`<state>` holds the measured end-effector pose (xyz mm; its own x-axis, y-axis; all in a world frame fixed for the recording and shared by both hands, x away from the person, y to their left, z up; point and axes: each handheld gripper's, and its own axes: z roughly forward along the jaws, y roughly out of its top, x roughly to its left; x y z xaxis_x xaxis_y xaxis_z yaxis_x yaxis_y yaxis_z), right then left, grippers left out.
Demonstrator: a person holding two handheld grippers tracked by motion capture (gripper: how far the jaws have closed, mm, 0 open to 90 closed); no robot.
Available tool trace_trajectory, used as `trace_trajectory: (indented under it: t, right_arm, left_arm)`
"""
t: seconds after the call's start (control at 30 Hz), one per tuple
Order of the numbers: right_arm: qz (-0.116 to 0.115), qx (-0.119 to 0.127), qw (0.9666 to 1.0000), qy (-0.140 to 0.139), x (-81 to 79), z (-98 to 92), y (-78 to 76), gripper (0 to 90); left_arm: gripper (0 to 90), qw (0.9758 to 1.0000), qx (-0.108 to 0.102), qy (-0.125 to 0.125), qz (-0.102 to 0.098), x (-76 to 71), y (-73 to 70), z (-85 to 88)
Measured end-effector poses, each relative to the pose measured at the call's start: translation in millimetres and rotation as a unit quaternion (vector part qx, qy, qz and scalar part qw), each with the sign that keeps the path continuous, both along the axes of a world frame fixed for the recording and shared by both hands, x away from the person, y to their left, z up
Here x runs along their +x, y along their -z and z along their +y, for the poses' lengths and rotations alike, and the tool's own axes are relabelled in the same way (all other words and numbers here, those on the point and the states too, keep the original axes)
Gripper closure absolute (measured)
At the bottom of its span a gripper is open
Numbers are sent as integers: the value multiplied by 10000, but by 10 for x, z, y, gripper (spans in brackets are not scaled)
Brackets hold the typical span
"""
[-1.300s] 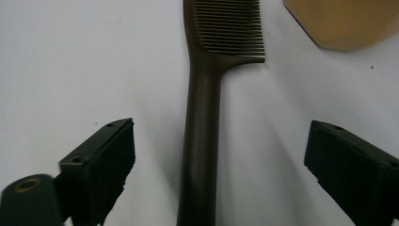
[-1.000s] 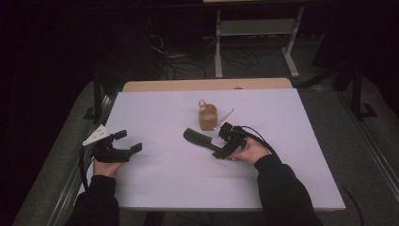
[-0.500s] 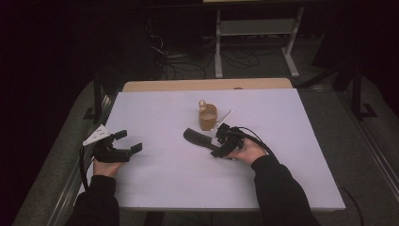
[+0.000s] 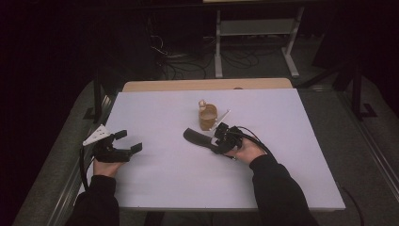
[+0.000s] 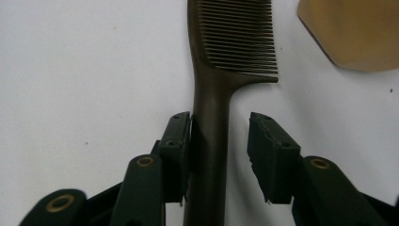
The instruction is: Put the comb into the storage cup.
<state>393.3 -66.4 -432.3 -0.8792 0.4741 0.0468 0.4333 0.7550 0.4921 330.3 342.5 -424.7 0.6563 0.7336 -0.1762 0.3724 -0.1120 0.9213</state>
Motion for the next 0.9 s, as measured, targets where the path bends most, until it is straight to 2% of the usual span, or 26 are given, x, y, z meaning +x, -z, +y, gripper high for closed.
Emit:
trace_trajectory:
  t: [0.37, 0.9]
  right_arm:
    - [-9, -89, 9999, -64, -13, 35, -10, 702]
    - [71, -63, 9999, -64, 3, 27, -16, 712]
  left_arm:
    - [0, 10000, 1, 4, 2, 2, 0, -2]
    - [0, 10000, 23, 20, 1, 10, 2, -6]
